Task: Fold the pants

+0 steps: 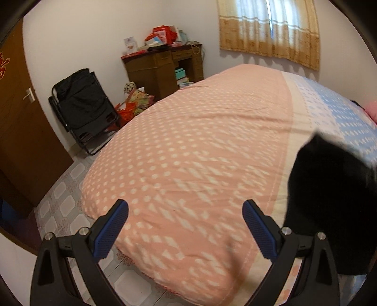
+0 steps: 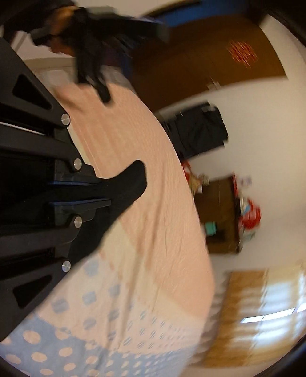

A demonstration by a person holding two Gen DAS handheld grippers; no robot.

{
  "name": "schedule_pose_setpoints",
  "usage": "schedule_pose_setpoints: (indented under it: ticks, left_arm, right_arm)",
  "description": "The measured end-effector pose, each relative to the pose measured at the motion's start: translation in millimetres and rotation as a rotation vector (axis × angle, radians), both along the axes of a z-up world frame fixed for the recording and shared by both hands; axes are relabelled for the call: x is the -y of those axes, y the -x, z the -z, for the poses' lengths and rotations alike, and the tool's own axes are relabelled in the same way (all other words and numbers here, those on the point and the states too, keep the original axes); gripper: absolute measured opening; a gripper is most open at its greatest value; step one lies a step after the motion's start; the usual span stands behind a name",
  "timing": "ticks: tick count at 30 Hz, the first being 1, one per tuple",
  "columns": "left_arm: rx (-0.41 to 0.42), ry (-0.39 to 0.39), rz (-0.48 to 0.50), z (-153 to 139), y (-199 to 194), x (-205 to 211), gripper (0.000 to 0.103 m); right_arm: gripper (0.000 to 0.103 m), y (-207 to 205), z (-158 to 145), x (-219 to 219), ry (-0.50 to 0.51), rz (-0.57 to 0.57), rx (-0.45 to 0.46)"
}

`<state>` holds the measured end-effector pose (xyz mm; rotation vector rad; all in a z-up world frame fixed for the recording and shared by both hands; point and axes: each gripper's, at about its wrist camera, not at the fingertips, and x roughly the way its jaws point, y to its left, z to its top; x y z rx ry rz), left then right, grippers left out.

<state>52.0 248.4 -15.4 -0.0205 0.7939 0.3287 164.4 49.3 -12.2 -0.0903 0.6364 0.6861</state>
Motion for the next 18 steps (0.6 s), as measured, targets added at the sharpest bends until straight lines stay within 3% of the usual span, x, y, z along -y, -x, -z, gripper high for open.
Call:
schedule_pose_setpoints:
  ticks: [3,7,11,18]
  left_arm:
    - [0.01,-0.005,-0.008,-2,6,-5,0.1]
    - [0.017,-0.017,0.013,-4,10,0,0.1]
    - [0.023,-0.032,0.048,-3,7,10,0.1]
    - [0.01,0.004,0.111,3,3,36,0.1]
  right_arm:
    - [0.01,36,27,-21,0.052,-0.06,-0.017]
    - [0.016,58,74,-22,0.082,-0.081,-0.152]
    - [0.053,72,67,5,-0.038,-0.079,-0.184]
    - [0.054,96,33,77,-0.185,0.03,-0.157]
